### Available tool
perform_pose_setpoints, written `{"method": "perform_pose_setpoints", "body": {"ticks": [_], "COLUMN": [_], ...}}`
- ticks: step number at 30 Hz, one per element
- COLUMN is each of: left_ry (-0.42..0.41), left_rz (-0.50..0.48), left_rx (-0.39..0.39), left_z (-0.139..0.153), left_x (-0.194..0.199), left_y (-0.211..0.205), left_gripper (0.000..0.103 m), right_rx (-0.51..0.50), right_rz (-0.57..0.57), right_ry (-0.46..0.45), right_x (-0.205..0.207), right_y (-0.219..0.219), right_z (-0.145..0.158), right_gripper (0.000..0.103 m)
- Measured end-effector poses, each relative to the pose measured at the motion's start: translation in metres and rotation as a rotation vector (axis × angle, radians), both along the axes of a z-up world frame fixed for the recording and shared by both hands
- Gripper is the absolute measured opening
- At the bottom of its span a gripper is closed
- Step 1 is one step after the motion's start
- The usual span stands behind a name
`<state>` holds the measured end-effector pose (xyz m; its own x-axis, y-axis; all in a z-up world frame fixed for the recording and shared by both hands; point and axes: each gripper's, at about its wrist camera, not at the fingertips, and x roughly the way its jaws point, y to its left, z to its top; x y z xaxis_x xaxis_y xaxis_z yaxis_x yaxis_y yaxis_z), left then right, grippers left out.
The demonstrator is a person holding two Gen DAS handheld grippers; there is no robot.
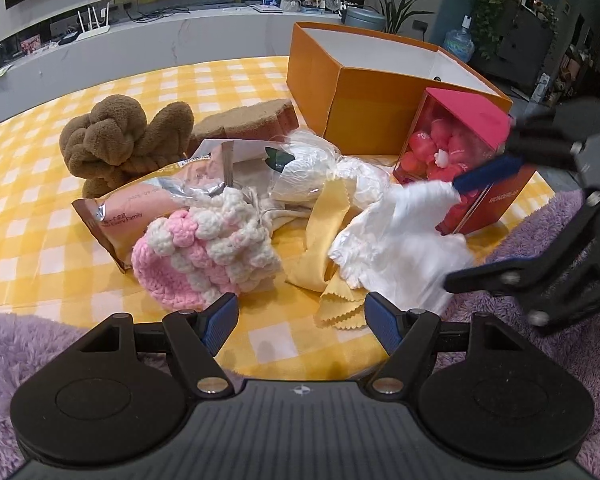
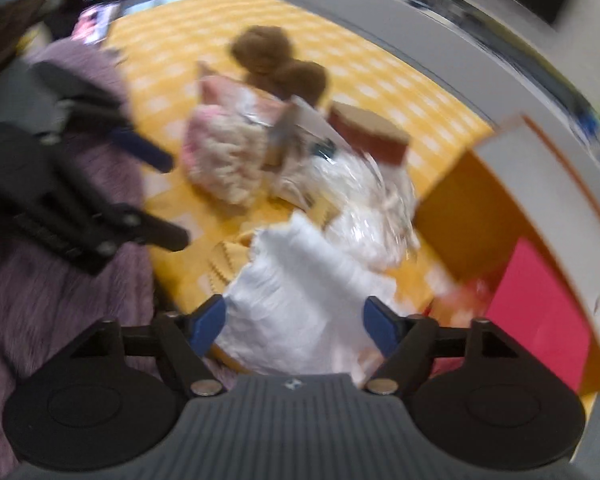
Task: Organize soft objects
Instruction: 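Lift the white cloth with the right tool while the left tool approaches the yellow cloth, then grasp the yellow cloth with the left tool while the right tool holds the white cloth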
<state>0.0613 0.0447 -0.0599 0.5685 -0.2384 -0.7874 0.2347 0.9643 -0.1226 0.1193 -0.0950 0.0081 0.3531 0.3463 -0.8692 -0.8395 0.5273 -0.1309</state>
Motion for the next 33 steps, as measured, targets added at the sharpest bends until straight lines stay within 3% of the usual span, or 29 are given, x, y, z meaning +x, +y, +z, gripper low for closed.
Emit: {"method": "perform_pose_setpoints", "body": {"ticks": [5, 8, 11, 13, 16, 22, 28, 33], "left_ry": [0.014, 0.018, 0.022, 0.027, 0.034, 0.047, 0.05, 0.05], "left_rz": [-0.012, -0.017, -0.016, -0.017, -0.021, -0.023, -0.025, -0.026], "left_rx": [-0.025, -0.023, -0.031, -0.031, -0.033, -0.053, -0.06, -0.06], "left_z": [-0.002, -0.003, -0.004, -0.005, -0.006, -0.01, -0.011, -0.011], "left_x": [0.003, 0.003, 0.004, 0.005, 0.006, 0.01, 0.011, 0.01], "left_y": [-0.002, -0.003, -0.002, -0.002, -0.002, -0.001, -0.001, 0.0], "left_gripper": [0.085, 0.085, 0.085, 0.085, 0.085, 0.085, 0.085, 0.085], "right_rx": [-0.093, -0.176, -0.238, -0.265, -0.323, -0.326, -0.319, -0.332], "right_rz": [0.274, 0.437, 0.556, 0.642, 0.724, 0.711, 0.593, 0.513], "right_ry": [0.022, -0.022, -0.092, -0.088, -0.078, -0.039, 0.147, 0.228], "right_x": [0.003, 0.003, 0.006, 0.006, 0.004, 0.017, 0.053, 0.066], "right_y": [0.01, 0.022, 0.033, 0.038, 0.044, 0.051, 0.061, 0.059], "right_z": [-0.005, -0.023, -0.037, -0.045, -0.059, -0.075, -0.08, -0.082], "right_gripper": [0.082, 0.082, 0.084, 0.09, 0.09, 0.09, 0.082, 0.075]}}
